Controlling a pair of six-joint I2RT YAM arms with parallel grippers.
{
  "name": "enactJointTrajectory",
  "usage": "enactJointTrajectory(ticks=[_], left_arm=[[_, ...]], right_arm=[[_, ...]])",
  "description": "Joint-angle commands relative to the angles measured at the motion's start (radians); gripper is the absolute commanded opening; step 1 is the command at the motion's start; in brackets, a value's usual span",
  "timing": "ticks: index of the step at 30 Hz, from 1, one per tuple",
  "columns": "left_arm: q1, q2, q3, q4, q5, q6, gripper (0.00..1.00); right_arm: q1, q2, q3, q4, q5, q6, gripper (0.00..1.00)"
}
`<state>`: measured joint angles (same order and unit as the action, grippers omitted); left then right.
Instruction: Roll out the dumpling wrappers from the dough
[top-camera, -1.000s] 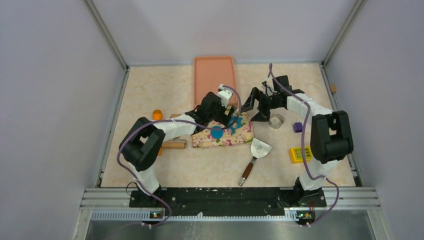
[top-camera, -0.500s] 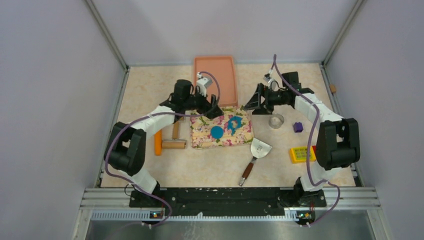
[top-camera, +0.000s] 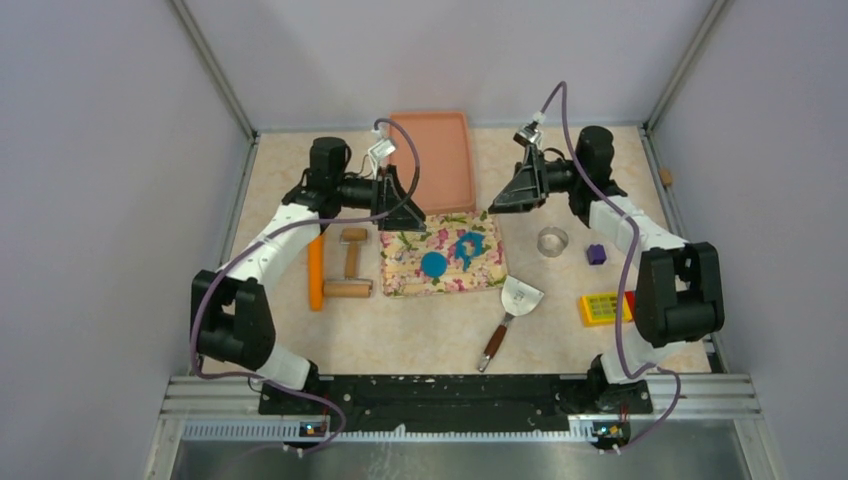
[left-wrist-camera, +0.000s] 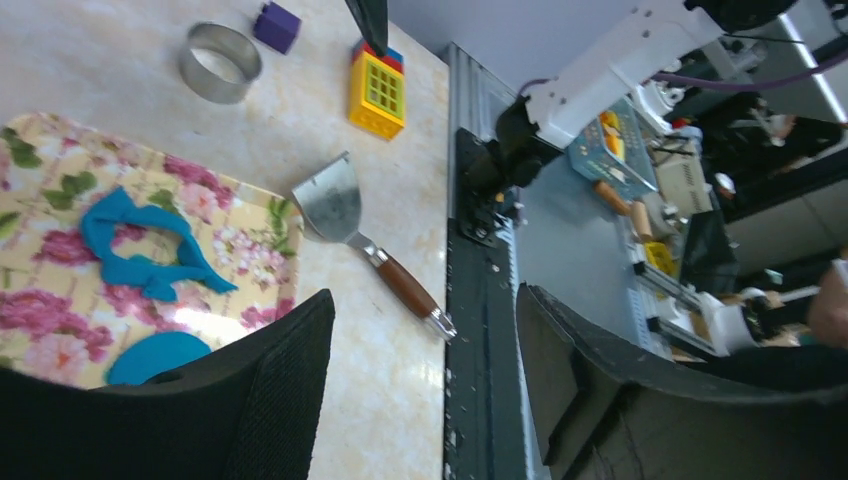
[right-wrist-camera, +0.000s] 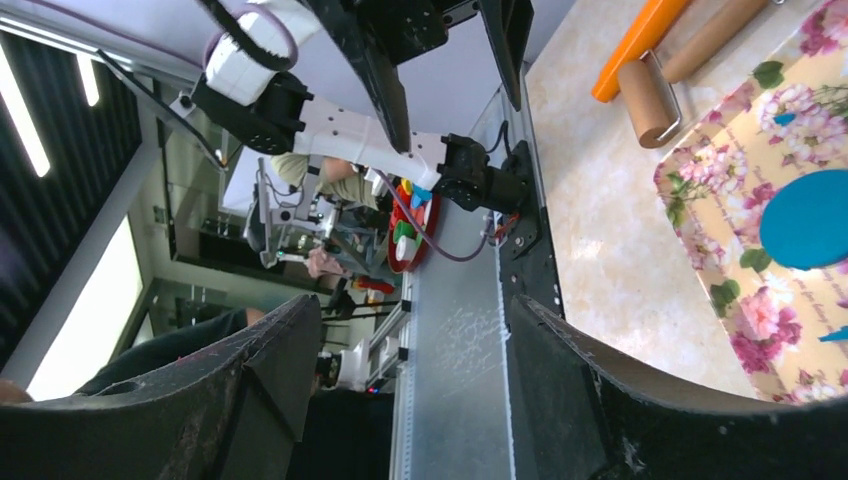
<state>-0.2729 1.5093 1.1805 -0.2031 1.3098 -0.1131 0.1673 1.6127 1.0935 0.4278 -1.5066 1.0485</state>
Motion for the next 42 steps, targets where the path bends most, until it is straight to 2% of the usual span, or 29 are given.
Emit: enactJointTrajectory(ticks=[1, 3, 4, 5, 8, 9, 13, 15, 16, 17, 18, 19, 21, 22, 23, 24, 26, 27, 29, 30, 31, 32, 33, 36, 39, 40, 42], left_arm=[[0.024, 0.051, -0.04, 0.397, 0.188, -0.582, 0.71], [0.024, 0.111, -0.034, 0.569, 0.264, -0.843, 0.72], [0.024, 0.143, -0.011, 0.557, 0.297, -0.888, 0.72], [0.024, 0.17, 0.023, 0.455, 0.332, -0.867, 0.73], [0.027, 0.242, 0.155, -0.027, 0.371, -0.596, 0.68], [0.024, 0.243, 0.171, -0.087, 0.37, -0.562, 0.65], [0.009, 0.246, 0.174, -0.099, 0.368, -0.593, 0.42], [0.009, 0.25, 0.168, -0.083, 0.368, -0.627, 0.2], [0.009, 0.251, 0.164, -0.062, 0.366, -0.639, 0.06], [0.009, 0.251, 0.163, -0.051, 0.366, -0.642, 0.0], [0.008, 0.25, 0.163, -0.043, 0.361, -0.643, 0.06], [0.008, 0.249, 0.162, -0.032, 0.354, -0.645, 0.21], [0.009, 0.248, 0.154, 0.012, 0.345, -0.658, 0.5], [0.009, 0.243, 0.148, 0.036, 0.334, -0.66, 0.57], [0.01, 0.235, 0.137, 0.057, 0.31, -0.652, 0.59], [0.011, 0.219, 0.122, 0.063, 0.276, -0.625, 0.61], [0.011, 0.181, 0.111, 0.033, 0.178, -0.543, 0.65], [0.011, 0.174, 0.122, -0.039, 0.129, -0.473, 0.66], [0.011, 0.16, 0.194, -0.336, -0.025, -0.198, 0.72], [0.005, 0.147, 0.233, -0.475, -0.115, -0.038, 0.74], [-0.004, 0.128, 0.252, -0.548, -0.197, 0.061, 0.75], [-0.013, 0.102, 0.254, -0.571, -0.287, 0.112, 0.75], [-0.016, 0.062, 0.233, -0.55, -0.369, 0.136, 0.76], [-0.024, -0.12, 0.029, -0.272, -0.545, 0.139, 0.83], [-0.055, -0.299, -0.176, 0.006, -0.612, 0.175, 0.93], [-0.076, -0.34, -0.226, 0.059, -0.614, 0.208, 0.95], [-0.137, -0.373, -0.261, 0.041, -0.639, 0.313, 0.96]], right_arm=[[0.005, -0.022, 0.055, -0.016, -0.042, 0.012, 0.7], [0.006, -0.033, 0.052, -0.046, -0.033, -0.008, 0.7], [0.006, -0.039, 0.05, -0.054, -0.032, -0.013, 0.7], [0.005, -0.047, 0.046, -0.061, -0.029, -0.018, 0.7], [0.005, -0.066, 0.031, -0.078, -0.026, -0.023, 0.71], [0.005, -0.071, 0.026, -0.079, -0.027, -0.023, 0.71], [0.005, -0.086, 0.006, -0.092, -0.022, -0.022, 0.61], [0.005, -0.089, 0.001, -0.101, -0.014, -0.021, 0.51], [0.005, -0.092, -0.003, -0.101, -0.012, -0.021, 0.43], [0.005, -0.092, -0.006, -0.1, -0.01, -0.023, 0.34], [0.005, -0.094, -0.008, -0.1, -0.008, -0.026, 0.25], [0.005, -0.096, -0.013, -0.1, -0.007, -0.031, 0.17], [0.004, -0.103, -0.017, -0.123, 0.005, -0.063, 0.13], [0.003, -0.108, -0.012, -0.163, 0.016, -0.108, 0.14], [0.0, -0.118, -0.003, -0.243, 0.032, -0.186, 0.19], [-0.007, -0.13, 0.018, -0.377, 0.073, -0.306, 0.29], [-0.025, -0.155, 0.118, -0.835, 0.266, -0.687, 0.5], [-0.017, -0.169, 0.16, -0.99, 0.393, -0.877, 0.55], [0.014, -0.21, 0.189, -1.146, 0.707, -1.163, 0.62], [0.022, -0.229, 0.178, -1.178, 0.843, -1.205, 0.64], [0.024, -0.247, 0.161, -1.197, 0.916, -1.234, 0.64], [0.027, -0.514, 0.145, -1.221, 0.972, -1.254, 0.65], [0.029, -0.307, 0.118, -1.237, 1.017, -1.259, 0.65], [0.032, -0.329, 0.005, -1.262, 1.039, -1.328, 0.65], [0.032, -0.349, -0.087, -1.284, 1.03, -1.406, 0.64], [0.022, -0.343, -0.084, -1.296, 1.024, -1.417, 0.64], [0.004, -0.327, -0.081, -1.298, 1.027, -1.43, 0.61]])
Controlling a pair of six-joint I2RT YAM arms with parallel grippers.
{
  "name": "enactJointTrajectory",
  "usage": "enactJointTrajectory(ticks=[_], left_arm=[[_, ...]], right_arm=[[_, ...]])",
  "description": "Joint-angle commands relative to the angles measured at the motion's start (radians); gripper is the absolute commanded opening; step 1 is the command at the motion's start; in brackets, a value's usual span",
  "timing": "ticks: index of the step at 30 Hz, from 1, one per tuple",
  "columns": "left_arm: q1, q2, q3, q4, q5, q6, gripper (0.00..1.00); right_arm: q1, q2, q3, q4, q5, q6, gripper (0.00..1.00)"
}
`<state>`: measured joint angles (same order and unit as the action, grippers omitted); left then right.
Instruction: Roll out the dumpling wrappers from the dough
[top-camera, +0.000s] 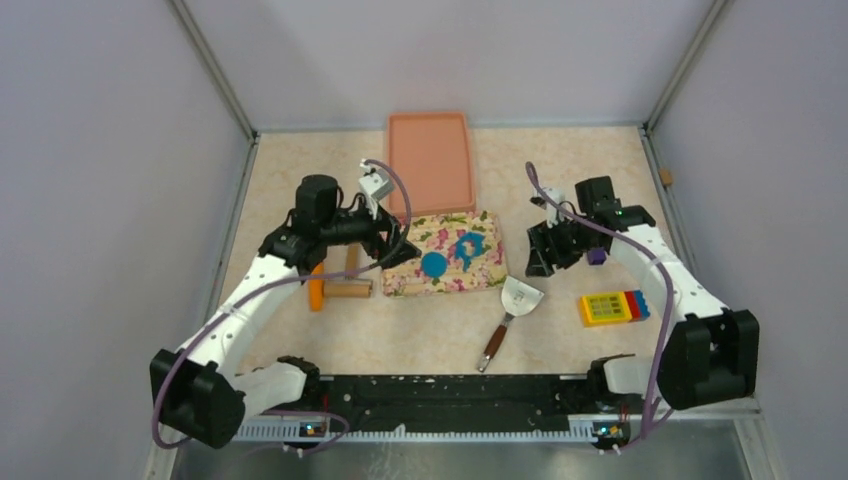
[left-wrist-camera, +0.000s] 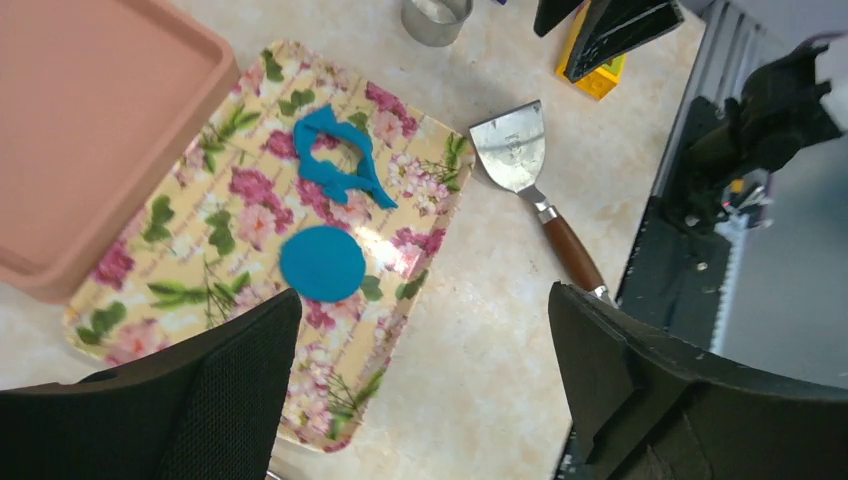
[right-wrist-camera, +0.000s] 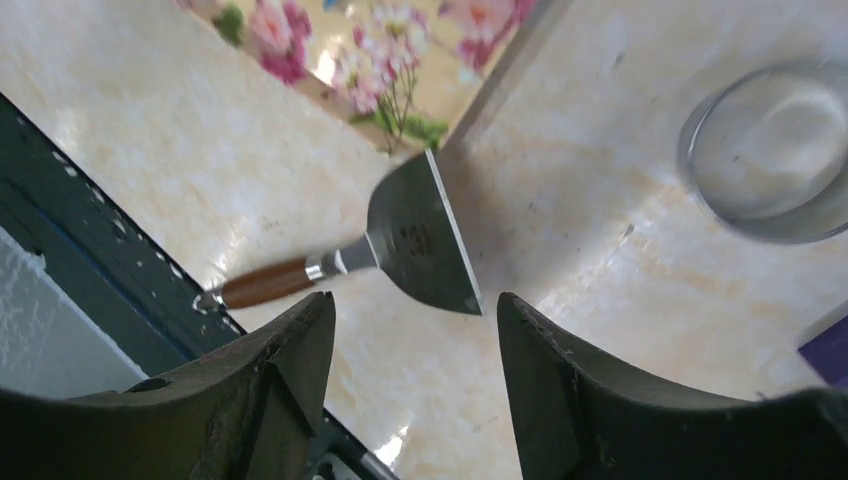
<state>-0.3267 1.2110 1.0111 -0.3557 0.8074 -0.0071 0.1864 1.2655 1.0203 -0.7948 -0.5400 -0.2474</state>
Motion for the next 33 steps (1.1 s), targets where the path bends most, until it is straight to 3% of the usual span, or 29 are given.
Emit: enactJointTrajectory(ticks=[1, 6, 17, 23, 26, 29, 33], left_arm=[[-0.117, -0.074, -0.095, 0.161, -0.142, 0.248, 0.95], [-0.184, -0.069, -0.131, 0.171, -0.133, 0.212, 0.94], [-0.183, -0.044, -0.113, 0.126, -0.092, 0.303, 0.93], [-0.185, 0.006, -0.105, 0.162, -0.077, 0.258, 0.91], [-0.185, 0.013, -0.111, 0.179, -0.078, 0.249, 0.91], [-0.187, 0.021, -0.108, 0.181, -0.074, 0.254, 0.9], [-0.189, 0.039, -0.113, 0.184, -0.055, 0.262, 0.89]], right_arm=[[-0.019, 0.029, -0.009, -0.073, 0.075, -0.135, 0.61], [-0.024, 0.12, -0.027, -0.085, 0.116, -0.23, 0.62], [-0.03, 0.355, 0.04, -0.126, -0.009, -0.415, 0.52], [-0.031, 0.448, 0.084, -0.189, -0.09, -0.499, 0.48], [-0.03, 0.49, 0.113, -0.22, -0.121, -0.521, 0.38], [-0.03, 0.529, 0.154, -0.255, -0.168, -0.527, 0.16], [-0.011, 0.54, 0.213, -0.29, -0.229, -0.531, 0.06]])
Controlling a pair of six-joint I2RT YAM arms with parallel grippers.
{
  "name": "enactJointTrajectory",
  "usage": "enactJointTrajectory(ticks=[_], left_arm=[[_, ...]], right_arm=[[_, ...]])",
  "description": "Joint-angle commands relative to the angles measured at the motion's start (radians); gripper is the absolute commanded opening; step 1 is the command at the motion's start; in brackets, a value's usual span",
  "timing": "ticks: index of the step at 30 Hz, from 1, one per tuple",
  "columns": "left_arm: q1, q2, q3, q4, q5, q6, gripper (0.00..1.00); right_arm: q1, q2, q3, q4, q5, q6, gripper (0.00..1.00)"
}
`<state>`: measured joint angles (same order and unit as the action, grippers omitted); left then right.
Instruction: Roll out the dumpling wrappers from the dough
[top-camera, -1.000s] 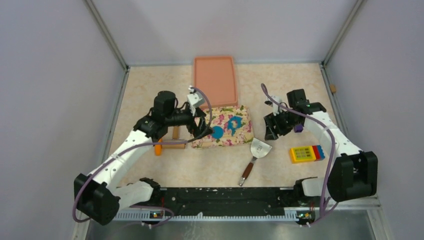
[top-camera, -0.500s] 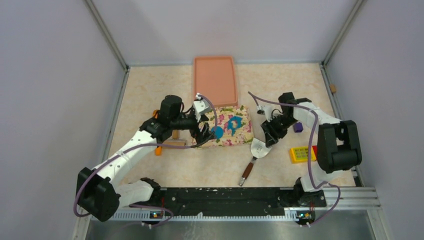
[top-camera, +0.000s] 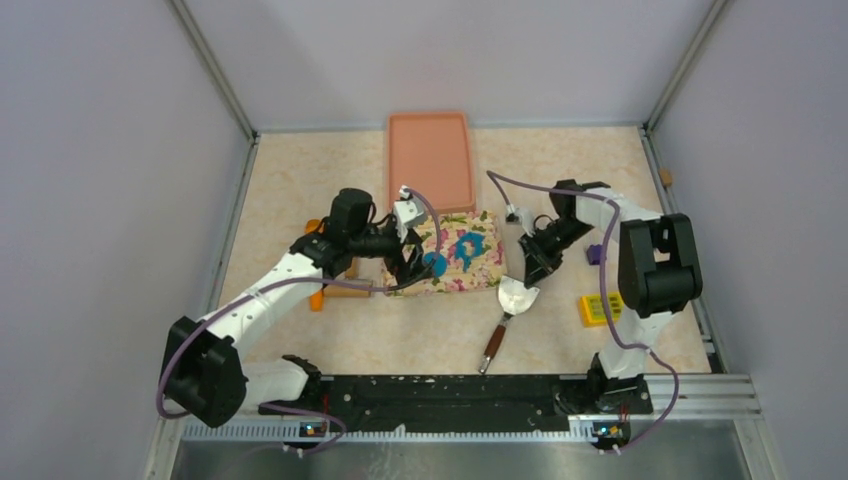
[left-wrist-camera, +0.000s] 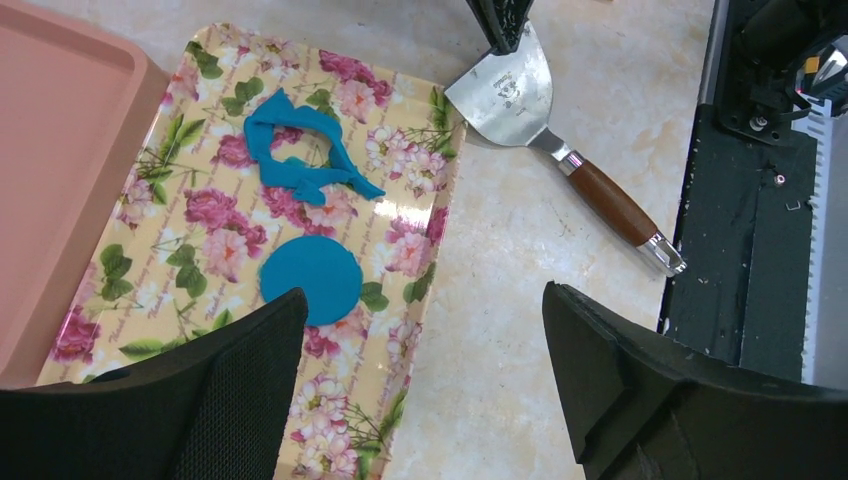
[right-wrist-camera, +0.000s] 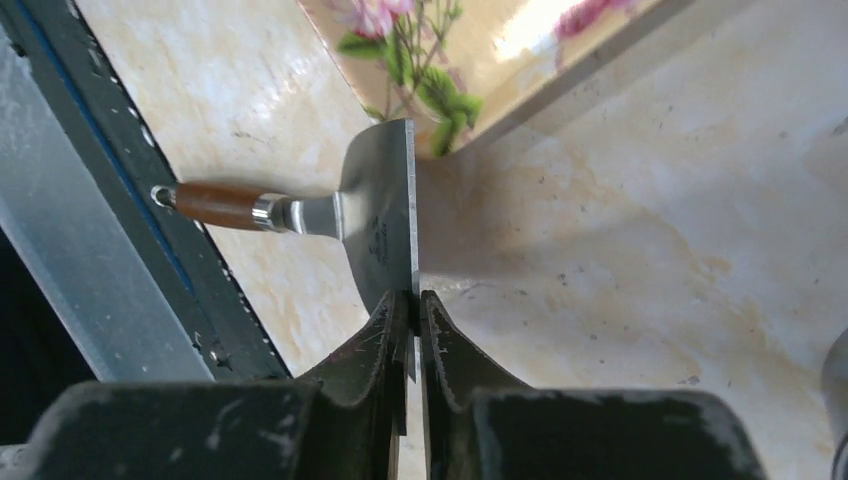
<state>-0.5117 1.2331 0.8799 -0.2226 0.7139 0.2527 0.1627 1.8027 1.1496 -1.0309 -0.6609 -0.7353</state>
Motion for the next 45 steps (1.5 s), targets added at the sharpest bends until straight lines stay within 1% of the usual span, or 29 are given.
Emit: enactJointTrajectory(ticks=[1, 4, 9, 11, 14, 17, 20, 23, 25, 27, 31, 33, 34, 36, 37, 39, 41, 45], left_arm=[[-0.005, 0.026, 0.018, 0.057, 0.047, -0.005, 0.89], [-0.005, 0.068, 0.022, 0.103, 0.066, -0.075, 0.89], [-0.004, 0.159, -0.004, 0.292, 0.105, -0.245, 0.85], [-0.005, 0.191, -0.006, 0.326, 0.133, -0.289, 0.83], [-0.012, 0.247, 0.007, 0.319, 0.197, -0.289, 0.75], [-0.037, 0.293, 0.013, 0.312, 0.225, -0.263, 0.69], [-0.072, 0.34, 0.034, 0.312, 0.237, -0.233, 0.65], [-0.098, 0.387, 0.08, 0.278, 0.245, -0.208, 0.61], [-0.109, 0.405, 0.097, 0.275, 0.248, -0.203, 0.6], [-0.117, 0.418, 0.111, 0.276, 0.25, -0.202, 0.59], [-0.128, 0.439, 0.137, 0.254, 0.256, -0.198, 0.53], [-0.127, 0.437, 0.133, 0.258, 0.253, -0.214, 0.54], [-0.125, 0.435, 0.131, 0.257, 0.249, -0.225, 0.57], [-0.103, 0.426, 0.137, 0.229, 0.255, -0.248, 0.72], [-0.087, 0.416, 0.125, 0.248, 0.277, -0.283, 0.74], [-0.061, 0.381, 0.075, 0.33, 0.295, -0.339, 0.76], [-0.06, 0.359, 0.049, 0.369, 0.297, -0.346, 0.77], [-0.062, 0.376, 0.034, 0.44, 0.318, -0.383, 0.75]], right_arm=[[0.024, -0.002, 0.096, -0.063, -0.115, -0.051, 0.04], [0.069, -0.029, 0.131, -0.089, -0.123, -0.087, 0.0], [0.161, -0.099, 0.163, -0.091, -0.131, -0.128, 0.0], [0.196, -0.131, 0.168, -0.083, -0.135, -0.136, 0.0], [0.249, -0.167, 0.162, -0.044, -0.128, -0.134, 0.0], [0.293, -0.196, 0.151, -0.003, -0.114, -0.127, 0.0], [0.331, -0.205, 0.157, 0.015, -0.094, -0.125, 0.0], [0.36, -0.209, 0.178, 0.018, -0.078, -0.125, 0.0], [0.375, -0.212, 0.191, 0.02, -0.065, -0.124, 0.0], [0.383, -0.216, 0.199, 0.019, -0.063, -0.124, 0.0], [0.39, -0.229, 0.201, 0.033, -0.067, -0.109, 0.0], [0.393, -0.231, 0.197, 0.035, -0.063, -0.107, 0.0], [0.394, -0.233, 0.194, 0.035, -0.06, -0.107, 0.0], [0.394, -0.243, 0.182, 0.041, -0.057, -0.105, 0.0], [0.393, -0.253, 0.172, 0.055, -0.055, -0.092, 0.0], [0.393, -0.284, 0.142, 0.088, -0.054, -0.068, 0.0], [0.393, -0.33, 0.094, 0.15, -0.051, -0.031, 0.0], [0.394, -0.382, 0.044, 0.23, -0.056, 0.026, 0.0]])
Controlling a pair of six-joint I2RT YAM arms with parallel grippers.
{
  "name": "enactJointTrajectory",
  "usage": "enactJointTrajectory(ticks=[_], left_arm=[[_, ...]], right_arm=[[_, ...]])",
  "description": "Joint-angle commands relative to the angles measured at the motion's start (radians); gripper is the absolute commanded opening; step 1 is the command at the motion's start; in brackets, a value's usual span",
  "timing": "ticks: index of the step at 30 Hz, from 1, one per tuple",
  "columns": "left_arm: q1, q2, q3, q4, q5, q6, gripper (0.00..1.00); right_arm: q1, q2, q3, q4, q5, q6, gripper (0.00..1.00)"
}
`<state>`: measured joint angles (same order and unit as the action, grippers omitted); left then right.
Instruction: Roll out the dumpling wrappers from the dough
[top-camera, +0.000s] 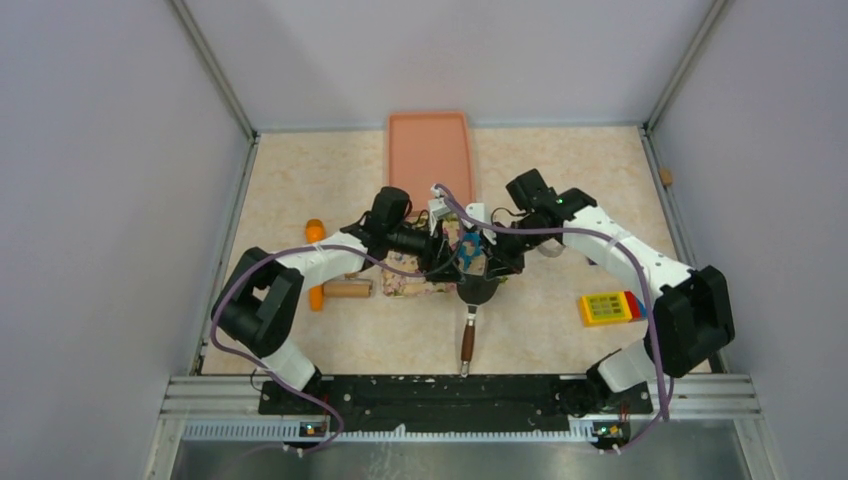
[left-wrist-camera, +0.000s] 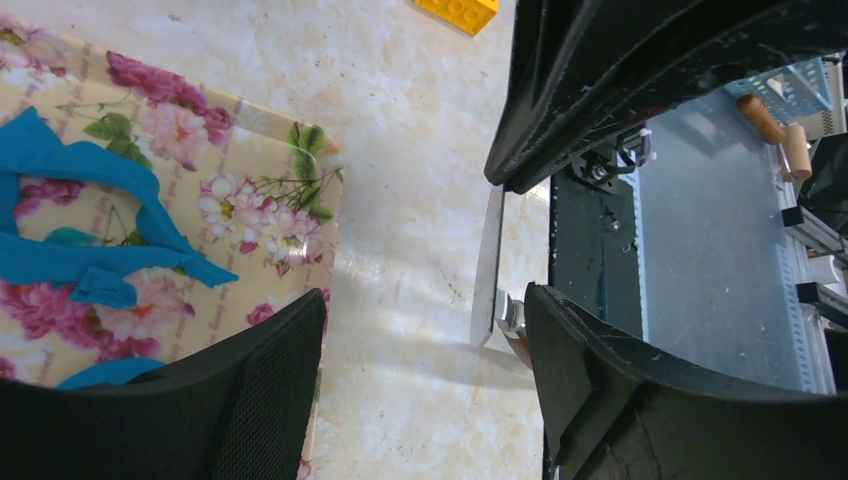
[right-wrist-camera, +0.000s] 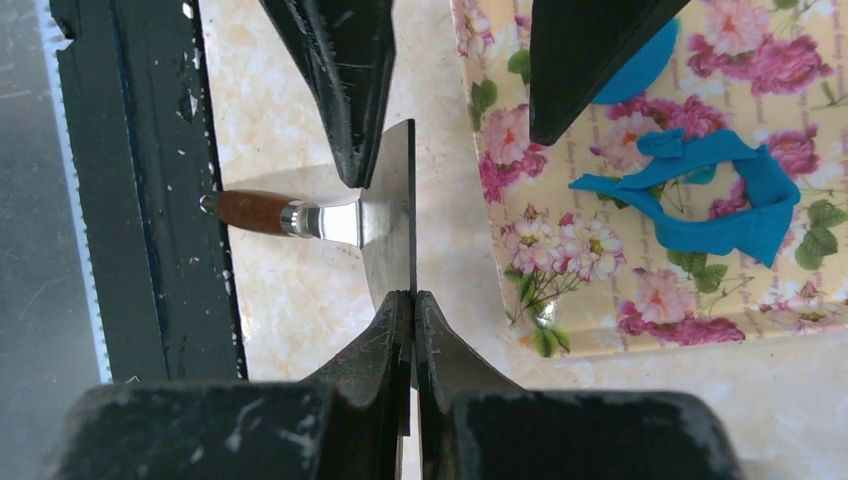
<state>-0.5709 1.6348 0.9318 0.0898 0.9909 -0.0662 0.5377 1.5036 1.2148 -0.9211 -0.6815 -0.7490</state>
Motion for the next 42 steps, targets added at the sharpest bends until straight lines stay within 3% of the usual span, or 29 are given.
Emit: enactJointTrajectory(ticks=[1, 7, 16, 18, 21, 24, 27, 36, 42], left_arm=[[-0.004, -0.02, -0.017, 0.131, 0.043, -0.061, 0.74], [-0.013, 0.014, 0.02, 0.093, 0.063, -0.028, 0.6], [-0.015, 0.05, 0.075, 0.069, 0.109, -0.026, 0.1], [-0.014, 0.052, 0.081, 0.068, 0.115, -0.04, 0.0], [0.008, 0.032, 0.074, 0.099, 0.089, -0.115, 0.0], [0.075, 0.006, 0.037, 0.242, 0.065, -0.309, 0.0], [0.166, -0.012, 0.005, 0.436, 0.039, -0.516, 0.0], [0.302, -0.03, -0.043, 0.587, -0.088, -0.838, 0.0], [0.321, -0.05, -0.087, 0.616, -0.153, -0.907, 0.0]], right_arm=[[0.019, -0.083, -0.017, 0.124, -0.04, 0.048, 0.0], [0.019, -0.063, 0.021, 0.142, -0.043, 0.071, 0.0], [0.019, -0.057, 0.019, 0.195, -0.022, 0.172, 0.0], [0.017, -0.059, 0.024, 0.211, 0.005, 0.226, 0.06], [-0.007, -0.071, 0.044, 0.244, 0.08, 0.367, 0.35], [-0.055, -0.105, 0.044, 0.31, 0.195, 0.607, 0.66], [-0.082, -0.134, 0.028, 0.339, 0.194, 0.769, 0.81], [-0.082, -0.064, 0.015, 0.43, 0.008, 0.904, 0.86], [-0.071, 0.019, 0.044, 0.501, -0.08, 0.971, 0.86]])
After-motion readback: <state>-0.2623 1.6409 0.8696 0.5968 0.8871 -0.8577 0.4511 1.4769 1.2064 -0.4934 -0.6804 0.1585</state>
